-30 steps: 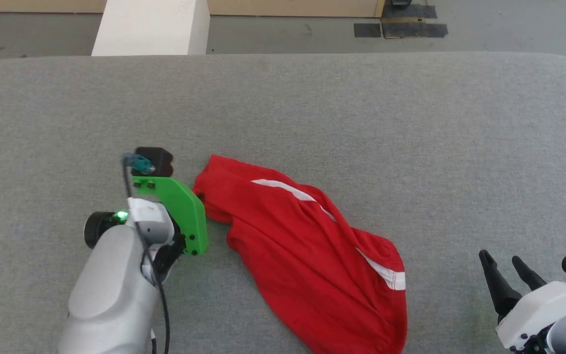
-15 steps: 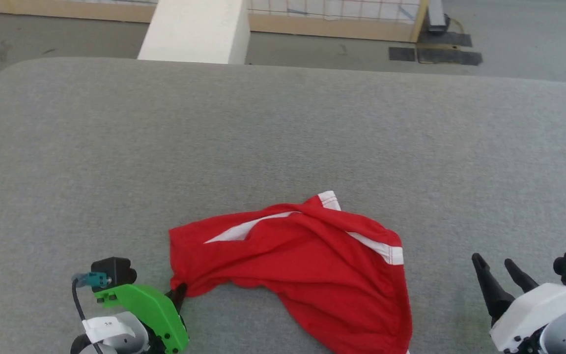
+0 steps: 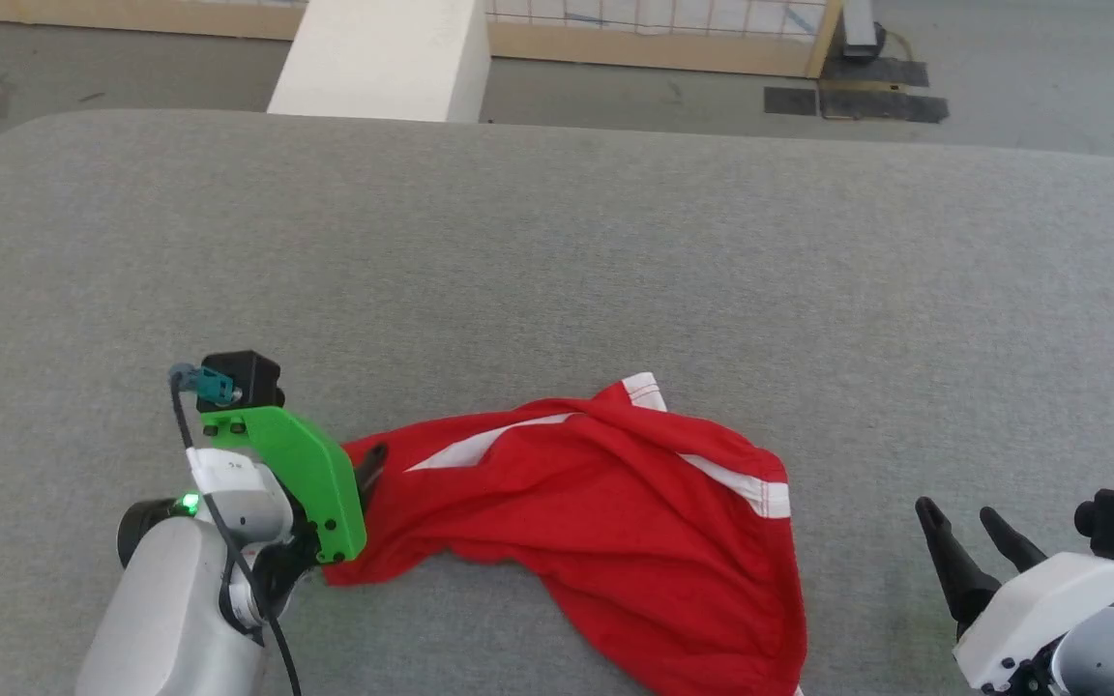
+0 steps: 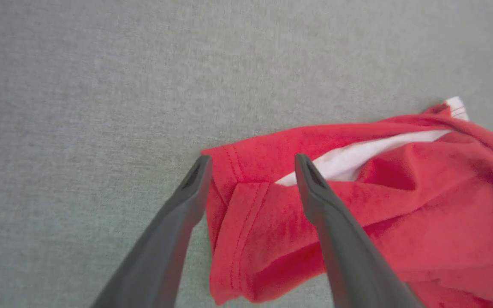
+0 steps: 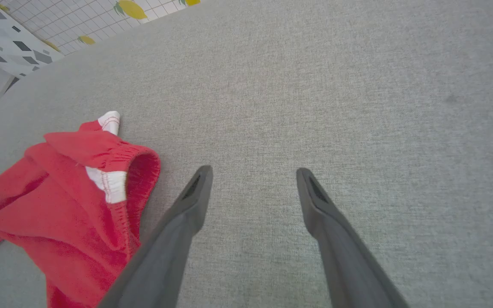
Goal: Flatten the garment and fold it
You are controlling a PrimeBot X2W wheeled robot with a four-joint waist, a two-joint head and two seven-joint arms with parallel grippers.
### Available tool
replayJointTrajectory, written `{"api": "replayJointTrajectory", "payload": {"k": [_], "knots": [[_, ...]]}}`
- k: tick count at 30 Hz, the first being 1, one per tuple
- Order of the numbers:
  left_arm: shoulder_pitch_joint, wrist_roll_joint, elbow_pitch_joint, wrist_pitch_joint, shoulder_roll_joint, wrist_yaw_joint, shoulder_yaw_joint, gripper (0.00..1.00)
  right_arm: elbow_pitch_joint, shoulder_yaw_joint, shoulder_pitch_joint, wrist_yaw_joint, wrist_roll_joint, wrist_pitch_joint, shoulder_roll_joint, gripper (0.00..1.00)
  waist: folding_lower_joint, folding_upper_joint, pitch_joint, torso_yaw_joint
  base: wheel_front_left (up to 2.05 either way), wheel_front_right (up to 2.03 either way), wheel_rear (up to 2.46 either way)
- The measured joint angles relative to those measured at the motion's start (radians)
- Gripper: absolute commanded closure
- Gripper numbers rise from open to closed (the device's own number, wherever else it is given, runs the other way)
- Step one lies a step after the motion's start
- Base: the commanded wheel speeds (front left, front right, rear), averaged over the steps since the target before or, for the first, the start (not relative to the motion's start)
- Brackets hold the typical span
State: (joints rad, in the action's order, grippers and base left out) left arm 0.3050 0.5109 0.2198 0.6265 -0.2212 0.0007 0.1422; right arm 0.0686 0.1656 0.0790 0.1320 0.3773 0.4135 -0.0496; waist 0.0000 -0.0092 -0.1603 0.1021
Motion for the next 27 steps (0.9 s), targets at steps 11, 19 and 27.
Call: {"api": "replayJointTrajectory", "payload": {"k": [11, 19, 27], "knots": [[0.047, -0.024, 0.122, 0.044, -0.007, 0.019, 0.02, 1.0, -0.003, 0.021, -0.001, 0.0, 0.001, -0.02, 0.0, 0.0, 0.0, 0.0, -0.034, -0.053, 0.0, 0.0, 0.0], [0.109, 0.014, 0.138, -0.041, -0.003, 0.018, -0.03, 1.0, -0.006, 0.01, -0.002, 0.0, 0.001, -0.022, 0.0, 0.0, 0.0, 0.0, -0.047, -0.043, 0.0, 0.0, 0.0], [0.359, 0.037, 0.245, -0.082, -0.005, 0.027, -0.074, 1.0, 0.015, -0.008, -0.033, 0.0, -0.011, -0.015, 0.0, 0.0, 0.0, 0.0, -0.091, -0.054, 0.0, 0.0, 0.0]]}}
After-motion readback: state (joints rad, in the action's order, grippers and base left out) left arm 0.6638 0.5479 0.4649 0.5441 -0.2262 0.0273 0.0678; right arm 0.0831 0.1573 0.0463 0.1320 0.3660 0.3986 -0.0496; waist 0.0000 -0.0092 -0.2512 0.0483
